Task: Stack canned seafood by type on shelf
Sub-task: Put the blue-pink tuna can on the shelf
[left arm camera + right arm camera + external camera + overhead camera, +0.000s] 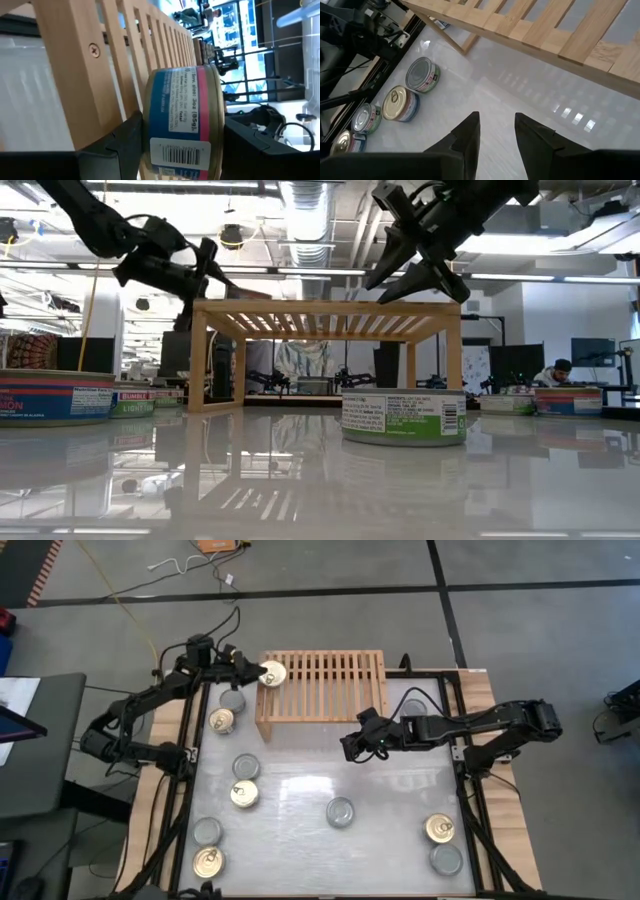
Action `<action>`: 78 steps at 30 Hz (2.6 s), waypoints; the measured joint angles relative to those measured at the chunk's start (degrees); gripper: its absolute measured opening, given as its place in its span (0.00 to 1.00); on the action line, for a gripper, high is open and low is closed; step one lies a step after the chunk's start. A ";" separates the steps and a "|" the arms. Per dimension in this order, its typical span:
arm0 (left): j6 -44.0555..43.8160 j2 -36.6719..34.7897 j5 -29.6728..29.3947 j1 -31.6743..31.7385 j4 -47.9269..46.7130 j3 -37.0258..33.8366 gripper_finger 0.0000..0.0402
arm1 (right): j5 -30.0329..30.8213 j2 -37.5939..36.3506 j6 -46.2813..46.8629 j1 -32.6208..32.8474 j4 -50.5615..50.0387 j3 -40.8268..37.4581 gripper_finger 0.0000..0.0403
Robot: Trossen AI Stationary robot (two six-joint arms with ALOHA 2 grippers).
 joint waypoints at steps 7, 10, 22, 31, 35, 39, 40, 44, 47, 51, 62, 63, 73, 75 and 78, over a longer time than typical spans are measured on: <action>0.42 -0.09 -0.40 0.02 1.85 0.00 0.52 | 0.00 0.00 -0.02 0.00 0.00 0.00 0.37; 0.90 -0.09 -0.54 0.02 1.77 0.00 0.52 | 0.02 0.00 -0.04 0.00 0.00 0.00 0.37; 3.85 -0.09 -1.34 0.02 2.26 0.00 0.52 | 0.02 0.00 -0.23 0.00 0.00 0.00 0.37; 4.41 -0.09 -1.40 0.02 2.43 0.00 0.55 | 0.04 0.00 -0.46 0.00 -0.01 0.00 0.37; 7.02 -0.09 -0.97 -0.55 2.83 0.00 0.60 | 0.04 0.00 -0.53 0.00 -0.01 0.00 0.37; 7.44 -0.09 -1.63 -0.94 3.80 0.00 0.62 | 0.04 0.00 -0.57 0.00 0.00 0.00 0.37; 7.71 -0.09 -2.72 -0.94 3.82 0.00 0.62 | 0.04 0.01 -0.57 0.00 -0.02 0.00 0.37; 7.31 -0.09 -7.07 -0.90 3.66 0.00 0.62 | 0.04 0.00 -0.56 0.00 -0.01 0.00 0.37; 6.16 -0.09 -8.84 -0.91 2.63 0.00 0.62 | 0.04 0.00 -0.55 0.00 -0.02 0.00 0.37; 3.44 -0.09 -8.94 -0.91 2.02 0.00 0.62 | 0.06 0.00 -0.55 0.00 -0.02 0.00 0.37; 6.43 -0.07 -12.17 -0.91 1.65 0.00 0.62 | 1.21 0.00 -0.55 0.00 -0.01 0.00 0.37; 6.70 -0.07 -12.35 -0.90 1.62 0.00 0.62 | 1.25 0.00 -0.55 0.00 0.00 0.00 0.37; 8.59 -0.07 -8.78 -0.90 1.63 0.00 0.62 | 1.33 0.00 -0.53 0.00 -0.02 0.00 0.37; 9.67 -0.07 -8.51 -0.90 1.60 0.00 0.62 | 1.33 0.00 -0.52 0.00 -0.02 0.00 0.37; 10.62 -0.07 -8.42 -0.90 1.59 0.00 0.62 | 1.33 0.00 -0.49 0.00 -0.02 0.00 0.37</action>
